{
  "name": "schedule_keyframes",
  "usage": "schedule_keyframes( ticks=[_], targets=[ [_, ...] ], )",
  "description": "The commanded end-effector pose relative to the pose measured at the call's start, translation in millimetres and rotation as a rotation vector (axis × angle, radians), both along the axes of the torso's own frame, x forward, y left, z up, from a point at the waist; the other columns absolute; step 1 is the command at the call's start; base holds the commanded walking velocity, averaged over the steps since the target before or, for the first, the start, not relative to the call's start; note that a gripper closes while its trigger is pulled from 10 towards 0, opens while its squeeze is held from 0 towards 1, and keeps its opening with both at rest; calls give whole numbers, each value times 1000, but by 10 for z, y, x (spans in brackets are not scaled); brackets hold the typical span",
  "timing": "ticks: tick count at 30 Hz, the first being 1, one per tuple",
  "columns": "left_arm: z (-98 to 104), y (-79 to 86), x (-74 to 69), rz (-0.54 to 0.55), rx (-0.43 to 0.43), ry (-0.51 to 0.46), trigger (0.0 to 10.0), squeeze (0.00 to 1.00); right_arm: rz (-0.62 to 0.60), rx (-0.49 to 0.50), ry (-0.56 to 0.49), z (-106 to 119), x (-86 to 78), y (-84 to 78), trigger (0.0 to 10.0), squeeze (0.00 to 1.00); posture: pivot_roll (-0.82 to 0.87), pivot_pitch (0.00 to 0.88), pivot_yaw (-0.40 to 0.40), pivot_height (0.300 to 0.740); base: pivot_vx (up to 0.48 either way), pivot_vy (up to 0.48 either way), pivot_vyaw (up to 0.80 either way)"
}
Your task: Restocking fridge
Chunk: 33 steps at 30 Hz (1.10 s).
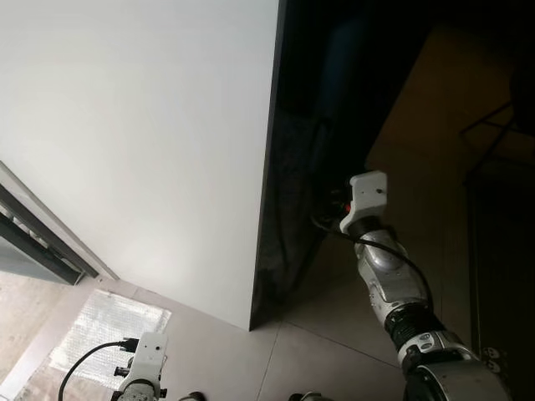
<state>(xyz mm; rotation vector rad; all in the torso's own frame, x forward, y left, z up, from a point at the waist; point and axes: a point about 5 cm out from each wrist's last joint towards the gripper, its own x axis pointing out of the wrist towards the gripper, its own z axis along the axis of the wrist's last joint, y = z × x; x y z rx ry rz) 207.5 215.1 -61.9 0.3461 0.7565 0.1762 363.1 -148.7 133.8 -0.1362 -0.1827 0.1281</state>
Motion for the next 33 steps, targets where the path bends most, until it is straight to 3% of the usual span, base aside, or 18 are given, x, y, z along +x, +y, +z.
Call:
schedule_keyframes(
  ticks=[1,10,21,30,33],
  targets=[
    [-62,4,-100,16,1,43,10000,0,-104,22,-12,-13,-25,-224,10000,0,-110,174,-49,740,0,0,0],
    [-64,2,-102,15,3,46,10000,0,-167,11,6,-145,-125,-343,10000,0,-112,175,-50,740,0,0,0],
    [-72,0,-114,14,4,50,10000,0,-220,-5,77,-458,-360,-443,10000,0,-118,175,-51,740,0,0,0],
    [-73,3,-115,12,4,54,10000,0,-330,-4,188,-761,-592,-688,10000,0,-119,173,-52,740,0,0,0],
    [-73,8,-116,12,4,55,10000,0,-436,15,260,-930,-753,-903,10000,0,-120,172,-51,740,0,0,0]
  ],
)
